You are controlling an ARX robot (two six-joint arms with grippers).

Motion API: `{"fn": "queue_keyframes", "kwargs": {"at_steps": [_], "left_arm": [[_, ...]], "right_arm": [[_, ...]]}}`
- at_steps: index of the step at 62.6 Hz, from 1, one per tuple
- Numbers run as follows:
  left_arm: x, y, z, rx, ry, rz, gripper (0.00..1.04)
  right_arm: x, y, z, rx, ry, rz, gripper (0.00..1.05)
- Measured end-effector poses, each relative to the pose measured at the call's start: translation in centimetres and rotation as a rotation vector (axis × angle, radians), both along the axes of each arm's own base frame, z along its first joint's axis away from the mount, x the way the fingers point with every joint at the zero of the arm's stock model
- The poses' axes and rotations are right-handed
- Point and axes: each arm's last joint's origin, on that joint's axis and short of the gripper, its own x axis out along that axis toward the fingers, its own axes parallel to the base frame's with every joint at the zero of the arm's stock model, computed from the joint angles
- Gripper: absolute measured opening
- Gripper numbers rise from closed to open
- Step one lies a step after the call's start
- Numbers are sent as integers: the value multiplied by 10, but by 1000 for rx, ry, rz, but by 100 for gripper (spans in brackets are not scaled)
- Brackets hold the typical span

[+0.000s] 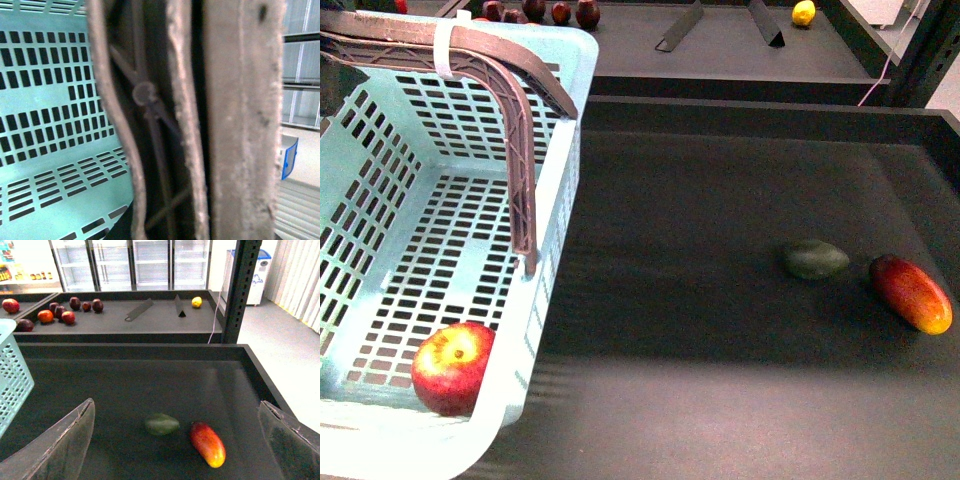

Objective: Pick apple with right arm and hold basket with left

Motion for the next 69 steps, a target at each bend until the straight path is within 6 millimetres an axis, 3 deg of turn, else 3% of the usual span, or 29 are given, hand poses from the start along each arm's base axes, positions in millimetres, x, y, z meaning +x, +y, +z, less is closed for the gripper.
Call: {"fn": "queue_keyframes", "kwargs": {"at_steps": [12,27,54,69], "left_arm": [[24,6,-5,2,31,41,15],[31,7,-24,20,95,54,15],[22,14,-57,66,287,71,15],[15,14,-63,59,343,64,15]], "right_arm": [[0,0,0,0,0,0,96],[0,0,0,0,0,0,96],[0,0,0,0,0,0,96],[0,0,0,0,0,0,96]]}}
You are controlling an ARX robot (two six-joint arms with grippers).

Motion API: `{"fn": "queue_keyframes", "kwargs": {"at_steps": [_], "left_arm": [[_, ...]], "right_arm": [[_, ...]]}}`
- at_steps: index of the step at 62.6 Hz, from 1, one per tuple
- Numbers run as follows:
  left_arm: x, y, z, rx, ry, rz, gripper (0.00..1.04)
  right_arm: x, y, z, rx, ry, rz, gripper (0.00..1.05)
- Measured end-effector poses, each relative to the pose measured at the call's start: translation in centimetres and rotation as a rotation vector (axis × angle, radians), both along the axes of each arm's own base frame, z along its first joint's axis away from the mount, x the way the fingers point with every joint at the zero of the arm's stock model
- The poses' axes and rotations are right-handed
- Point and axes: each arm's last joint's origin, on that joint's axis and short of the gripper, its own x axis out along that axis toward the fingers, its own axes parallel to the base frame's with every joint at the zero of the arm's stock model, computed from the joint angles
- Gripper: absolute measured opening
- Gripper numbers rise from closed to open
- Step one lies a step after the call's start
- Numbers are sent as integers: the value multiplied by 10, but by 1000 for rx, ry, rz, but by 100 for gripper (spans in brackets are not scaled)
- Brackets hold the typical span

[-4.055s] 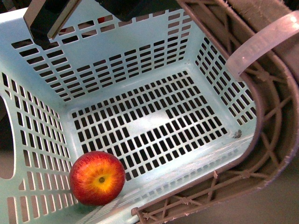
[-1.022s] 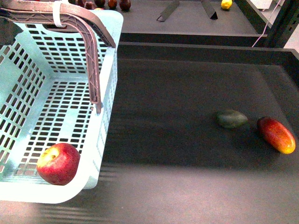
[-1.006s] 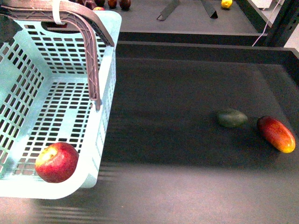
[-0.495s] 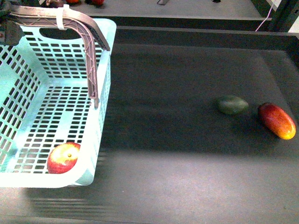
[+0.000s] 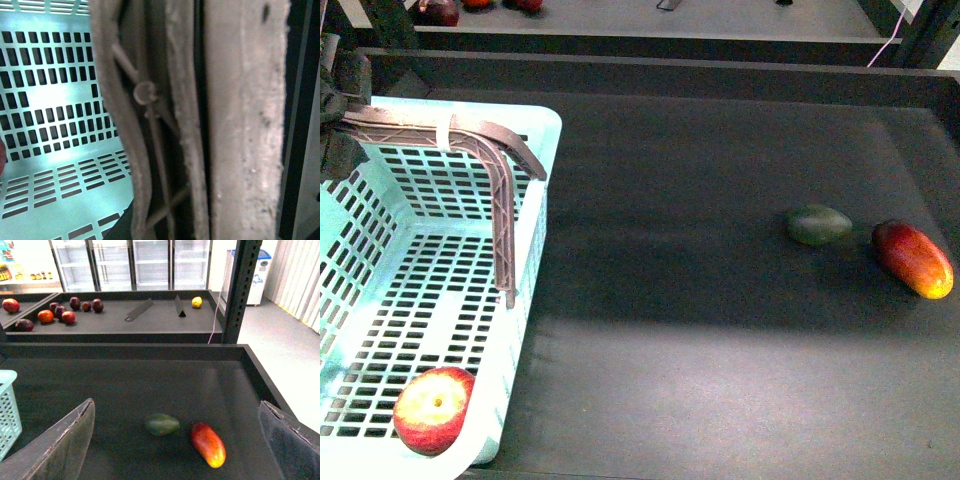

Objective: Pick apple with right arm and hold basket with left

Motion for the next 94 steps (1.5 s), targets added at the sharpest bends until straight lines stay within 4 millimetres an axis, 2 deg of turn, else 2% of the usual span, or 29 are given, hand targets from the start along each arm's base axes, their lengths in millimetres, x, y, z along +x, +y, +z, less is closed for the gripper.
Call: {"fn": "queue_keyframes", "kwargs": {"at_steps": [6,10,15,23,30,32,41,46,47,49,50,54,56,59,60,63,66,74,94], "left_arm": [[-5,1,-2,-10,24,9,27],[-10,3,-2,-32,37,18,42],[-16,4,1,-36,29,24,54],[-28,6,15,-41,6,40,76],[-43,8,34,-31,-43,47,97],[-48,8,40,-25,-63,47,99],[-76,2,66,2,-146,33,98],[-81,-1,75,0,-176,14,98],[-80,-1,73,15,-204,-34,95],[-81,1,62,77,-336,-232,86],[-82,2,59,83,-367,-254,85],[-96,9,42,375,-537,-493,72],[-103,12,41,490,-599,-543,67],[-115,18,47,781,-684,-638,56],[-116,19,48,804,-696,-638,54],[-125,24,54,1020,-703,-686,43],[-132,27,53,1113,-682,-721,35],[-155,35,37,1219,-621,-794,4],[-185,53,28,1250,-609,-796,3]], "right_arm": [[0,0,0,0,0,0,96],[0,0,0,0,0,0,96],[0,0,0,0,0,0,96],[0,0,0,0,0,0,96],[0,0,0,0,0,0,96],[0,0,0,0,0,0,96],[0,0,0,0,0,0,96],[0,0,0,0,0,0,96],[0,0,0,0,0,0,96],[0,0,0,0,0,0,96],[0,0,0,0,0,0,96],[0,0,0,0,0,0,96],[0,0,0,0,0,0,96],[0,0,0,0,0,0,96],[0,0,0,0,0,0,96],[0,0,0,0,0,0,96],[0,0,0,0,0,0,96],[0,0,0,0,0,0,96],[0,0,0,0,0,0,96]]}}
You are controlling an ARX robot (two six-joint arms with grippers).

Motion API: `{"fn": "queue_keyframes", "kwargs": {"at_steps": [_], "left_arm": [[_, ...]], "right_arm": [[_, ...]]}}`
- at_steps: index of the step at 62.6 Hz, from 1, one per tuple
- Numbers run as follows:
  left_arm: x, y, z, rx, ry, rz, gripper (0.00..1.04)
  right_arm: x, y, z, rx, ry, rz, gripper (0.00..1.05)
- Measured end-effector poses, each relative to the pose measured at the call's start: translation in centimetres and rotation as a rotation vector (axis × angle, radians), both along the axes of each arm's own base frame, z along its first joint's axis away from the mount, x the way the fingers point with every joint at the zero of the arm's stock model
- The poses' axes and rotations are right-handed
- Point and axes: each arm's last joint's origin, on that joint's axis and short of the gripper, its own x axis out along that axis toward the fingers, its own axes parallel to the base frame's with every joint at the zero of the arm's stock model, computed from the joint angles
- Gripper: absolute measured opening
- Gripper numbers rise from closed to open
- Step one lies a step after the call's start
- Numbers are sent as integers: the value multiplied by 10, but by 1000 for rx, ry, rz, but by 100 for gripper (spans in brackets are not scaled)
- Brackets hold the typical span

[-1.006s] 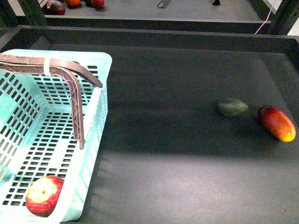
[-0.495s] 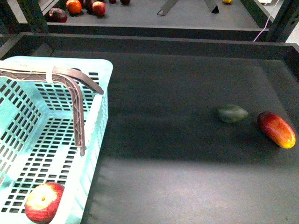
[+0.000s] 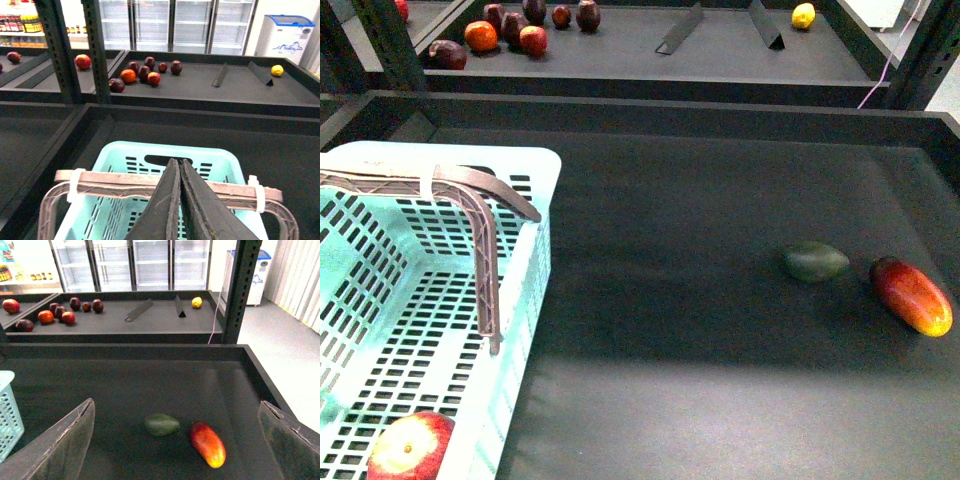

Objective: Pick apple with right arm and hold basket with left

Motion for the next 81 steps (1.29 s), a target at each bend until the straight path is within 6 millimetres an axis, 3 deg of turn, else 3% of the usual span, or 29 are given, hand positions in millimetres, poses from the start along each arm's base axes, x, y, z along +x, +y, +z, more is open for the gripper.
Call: {"fn": "queue_keyframes", "kwargs": {"at_steps": [14,39,81], "left_arm": [[-16,0,-14,1,6,-5,3],[-38,0,-5,4,-22,-5,3],[-57,0,-8,4,-3,-5,3]], "right_arm": [[0,0,0,0,0,0,96],[0,0,0,0,0,0,96],[0,0,0,0,0,0,96]]}}
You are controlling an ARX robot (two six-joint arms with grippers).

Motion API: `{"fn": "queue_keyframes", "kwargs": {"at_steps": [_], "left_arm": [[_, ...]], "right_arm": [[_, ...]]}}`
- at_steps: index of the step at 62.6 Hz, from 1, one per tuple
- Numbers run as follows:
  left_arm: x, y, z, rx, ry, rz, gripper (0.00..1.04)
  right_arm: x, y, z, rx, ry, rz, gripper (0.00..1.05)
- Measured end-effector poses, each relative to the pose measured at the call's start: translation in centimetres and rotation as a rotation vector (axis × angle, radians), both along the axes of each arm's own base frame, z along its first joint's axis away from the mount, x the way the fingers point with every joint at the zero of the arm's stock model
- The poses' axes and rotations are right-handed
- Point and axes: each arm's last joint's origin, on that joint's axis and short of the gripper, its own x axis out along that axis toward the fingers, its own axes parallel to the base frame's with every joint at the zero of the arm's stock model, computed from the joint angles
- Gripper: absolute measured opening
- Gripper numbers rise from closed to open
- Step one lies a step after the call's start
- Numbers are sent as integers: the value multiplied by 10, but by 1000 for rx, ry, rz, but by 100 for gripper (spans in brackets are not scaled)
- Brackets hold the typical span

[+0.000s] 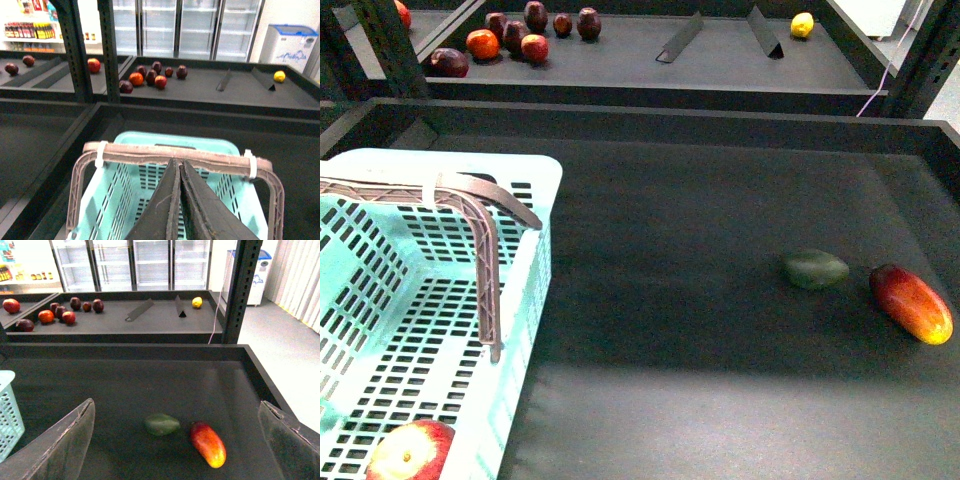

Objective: Pick apple with right arm and hold basket with left

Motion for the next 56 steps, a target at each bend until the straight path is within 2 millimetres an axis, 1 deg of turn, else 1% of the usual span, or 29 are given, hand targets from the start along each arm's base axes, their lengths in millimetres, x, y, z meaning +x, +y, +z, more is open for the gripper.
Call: {"fn": "queue_keyframes", "kwargs": {"at_steps": [7,40,44,48,49,52,53,56], "left_arm": [[-7,0,0,0,-15,0,3],[-8,0,0,0,-18,0,3],[-8,0,0,0,-18,0,14],[-8,0,0,0,-18,0,28],[-8,0,0,0,-18,0,30],[-8,0,0,0,-18,0,41],[-8,0,0,0,-18,0,42],[-8,0,0,0,-18,0,53]], "right_arm": [[0,0,0,0,0,0,96],[0,0,0,0,0,0,96],[0,0,0,0,0,0,96],[0,0,0,0,0,0,96],[0,0,0,0,0,0,96],[0,0,0,0,0,0,96],[0,0,0,0,0,0,96],[0,0,0,0,0,0,96]]}}
